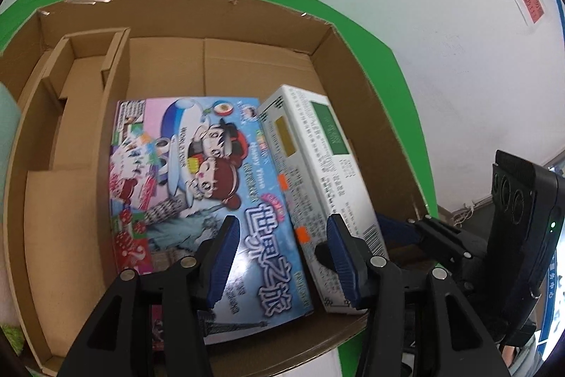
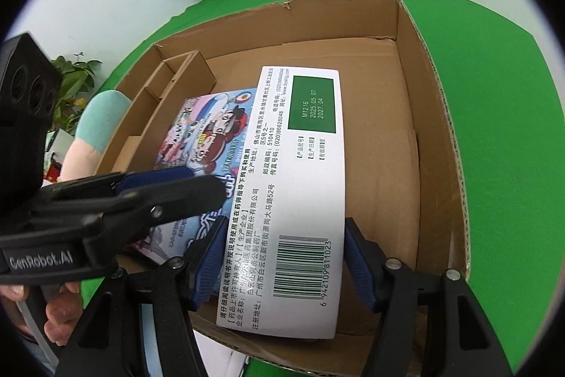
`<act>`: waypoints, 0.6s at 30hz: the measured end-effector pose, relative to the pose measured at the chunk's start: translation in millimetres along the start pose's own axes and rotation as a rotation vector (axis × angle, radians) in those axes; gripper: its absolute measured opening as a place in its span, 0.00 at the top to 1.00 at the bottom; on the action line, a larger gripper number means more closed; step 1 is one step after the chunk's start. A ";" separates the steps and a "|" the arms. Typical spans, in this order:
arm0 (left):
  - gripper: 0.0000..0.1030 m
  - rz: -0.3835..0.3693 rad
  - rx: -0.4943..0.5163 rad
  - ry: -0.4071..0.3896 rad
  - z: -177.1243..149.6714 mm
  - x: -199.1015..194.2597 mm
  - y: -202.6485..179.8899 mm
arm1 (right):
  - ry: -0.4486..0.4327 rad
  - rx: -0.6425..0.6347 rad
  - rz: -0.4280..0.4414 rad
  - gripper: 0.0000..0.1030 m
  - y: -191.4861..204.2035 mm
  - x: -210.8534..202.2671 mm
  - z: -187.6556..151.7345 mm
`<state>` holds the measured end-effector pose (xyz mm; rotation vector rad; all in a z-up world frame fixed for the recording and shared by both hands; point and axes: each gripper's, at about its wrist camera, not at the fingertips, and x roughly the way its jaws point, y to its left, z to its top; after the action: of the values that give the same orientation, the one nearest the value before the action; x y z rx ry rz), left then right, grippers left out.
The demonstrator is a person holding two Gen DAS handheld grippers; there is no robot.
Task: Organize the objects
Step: 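Lower the medicine box beside the game box and open the right gripper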
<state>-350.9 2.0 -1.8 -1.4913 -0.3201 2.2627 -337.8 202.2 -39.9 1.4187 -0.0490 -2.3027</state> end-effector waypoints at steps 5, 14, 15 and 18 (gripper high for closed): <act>0.52 -0.003 -0.034 0.001 -11.4 -0.6 10.5 | 0.020 -0.008 -0.055 0.39 2.0 8.4 1.0; 0.52 -0.018 -0.037 -0.005 -18.5 -6.7 17.7 | 0.060 0.009 -0.028 0.35 2.6 15.3 0.3; 0.52 -0.019 -0.038 -0.005 -18.6 -6.6 18.1 | 0.069 0.003 -0.021 0.34 3.6 16.1 -0.9; 0.52 -0.019 -0.036 -0.009 -20.5 -8.9 18.3 | 0.069 -0.027 -0.010 0.32 7.0 14.9 -3.9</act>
<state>-332.9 -18.9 -10.1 -1.4902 -0.3785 2.2605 -337.7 191.0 -52.6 1.4866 0.0104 -2.2519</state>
